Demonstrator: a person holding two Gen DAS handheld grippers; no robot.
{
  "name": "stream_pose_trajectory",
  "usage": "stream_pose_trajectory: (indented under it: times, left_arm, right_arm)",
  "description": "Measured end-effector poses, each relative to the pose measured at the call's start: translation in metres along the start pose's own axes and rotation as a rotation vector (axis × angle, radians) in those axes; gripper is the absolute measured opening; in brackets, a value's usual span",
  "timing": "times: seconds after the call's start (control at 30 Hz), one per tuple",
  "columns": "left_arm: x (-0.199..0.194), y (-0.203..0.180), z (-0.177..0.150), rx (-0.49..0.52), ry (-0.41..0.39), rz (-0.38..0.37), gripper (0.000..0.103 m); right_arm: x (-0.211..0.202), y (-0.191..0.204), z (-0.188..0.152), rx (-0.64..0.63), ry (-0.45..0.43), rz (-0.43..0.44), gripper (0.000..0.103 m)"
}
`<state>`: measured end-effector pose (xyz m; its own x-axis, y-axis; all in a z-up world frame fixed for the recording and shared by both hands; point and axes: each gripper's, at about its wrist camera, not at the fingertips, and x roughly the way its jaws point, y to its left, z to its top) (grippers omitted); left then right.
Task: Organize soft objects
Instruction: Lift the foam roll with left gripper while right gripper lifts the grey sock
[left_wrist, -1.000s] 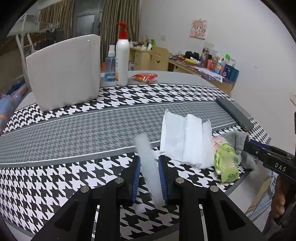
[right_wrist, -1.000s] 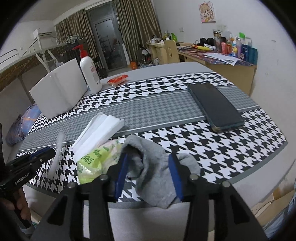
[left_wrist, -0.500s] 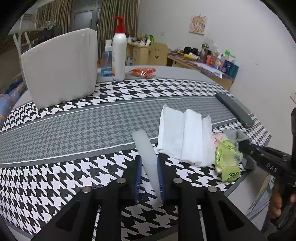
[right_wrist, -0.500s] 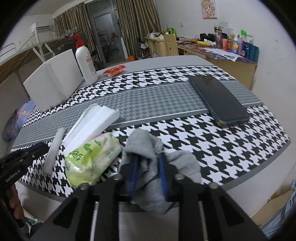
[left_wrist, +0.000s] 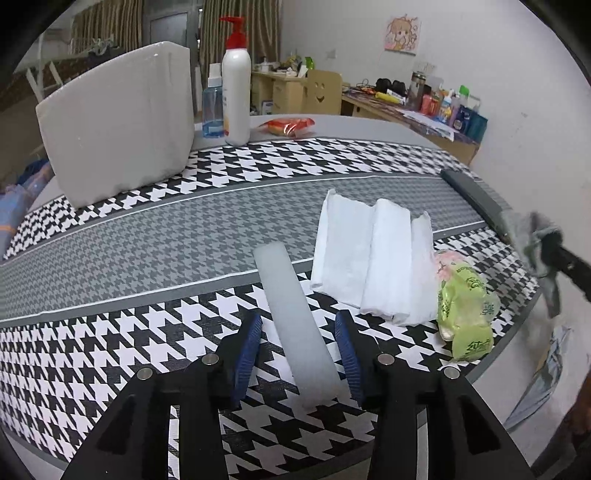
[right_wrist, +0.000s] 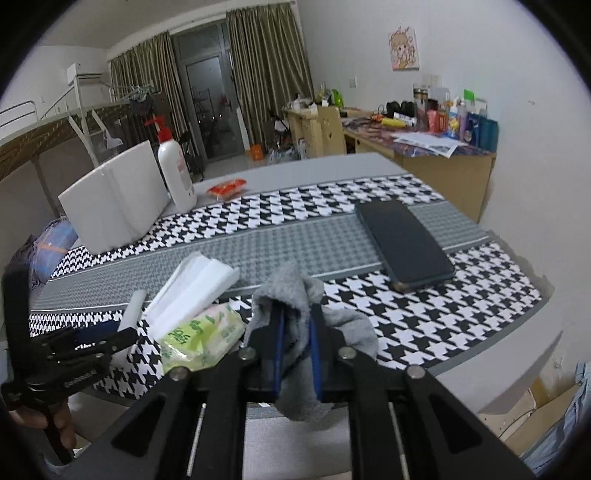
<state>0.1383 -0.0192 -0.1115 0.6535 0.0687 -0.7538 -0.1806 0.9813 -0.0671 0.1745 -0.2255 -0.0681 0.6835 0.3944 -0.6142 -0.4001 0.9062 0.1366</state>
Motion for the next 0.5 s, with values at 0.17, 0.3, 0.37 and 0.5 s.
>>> stream_pose_trajectory:
  times: [0.17, 0.3, 0.37, 0.5]
  left_arm:
    - [0.004, -0.010, 0.002, 0.027, 0.011, 0.074, 0.027]
    - [0.006, -0.017, 0.003, 0.038, 0.008, 0.124, 0.023]
    - [0.006, -0.018, 0.003, 0.032, 0.002, 0.132, 0.021]
    - [0.001, -0.015, 0.003, 0.034, -0.025, 0.115, 0.016]
  right_arm:
    - [-0.005, 0.000, 0.002, 0.002, -0.022, 0.014, 0.016]
    - [-0.010, 0.001, 0.002, -0.002, -0.039, 0.031, 0.016]
    - [-0.012, 0.002, 0.001, -0.008, -0.046, 0.045, 0.016]
    - [-0.013, 0.005, 0.001, -0.019, -0.048, 0.061, 0.016]
